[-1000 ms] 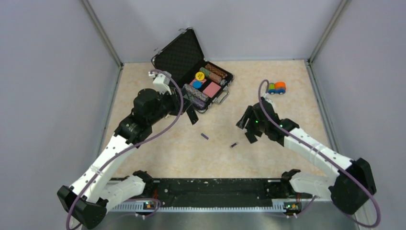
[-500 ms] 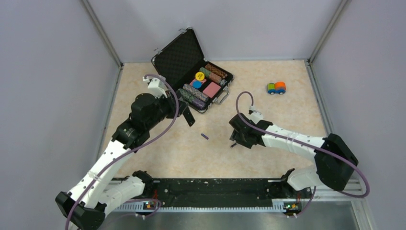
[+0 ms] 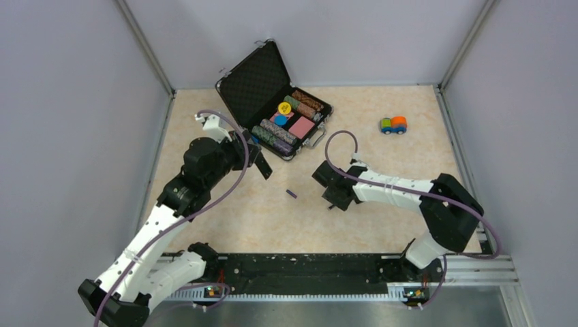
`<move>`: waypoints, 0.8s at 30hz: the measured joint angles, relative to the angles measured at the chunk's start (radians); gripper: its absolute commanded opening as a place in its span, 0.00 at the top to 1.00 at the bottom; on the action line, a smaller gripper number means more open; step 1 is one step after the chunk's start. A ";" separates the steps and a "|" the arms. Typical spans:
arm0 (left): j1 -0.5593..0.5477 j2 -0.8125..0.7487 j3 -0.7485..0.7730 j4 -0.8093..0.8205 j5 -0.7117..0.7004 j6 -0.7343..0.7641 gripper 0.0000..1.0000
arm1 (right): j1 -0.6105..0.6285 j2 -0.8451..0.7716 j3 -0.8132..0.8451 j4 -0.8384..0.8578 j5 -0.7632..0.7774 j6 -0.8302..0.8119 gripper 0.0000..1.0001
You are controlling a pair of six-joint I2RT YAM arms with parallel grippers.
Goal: Load the batteries into the remote control
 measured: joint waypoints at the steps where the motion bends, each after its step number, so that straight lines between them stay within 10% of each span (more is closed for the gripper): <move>1: 0.003 -0.006 0.000 0.000 -0.010 0.000 1.00 | 0.000 0.009 0.004 -0.004 0.001 0.008 0.66; 24: 0.021 -0.053 -0.010 -0.004 -0.058 0.026 1.00 | 0.020 0.090 0.025 -0.067 0.023 0.113 0.73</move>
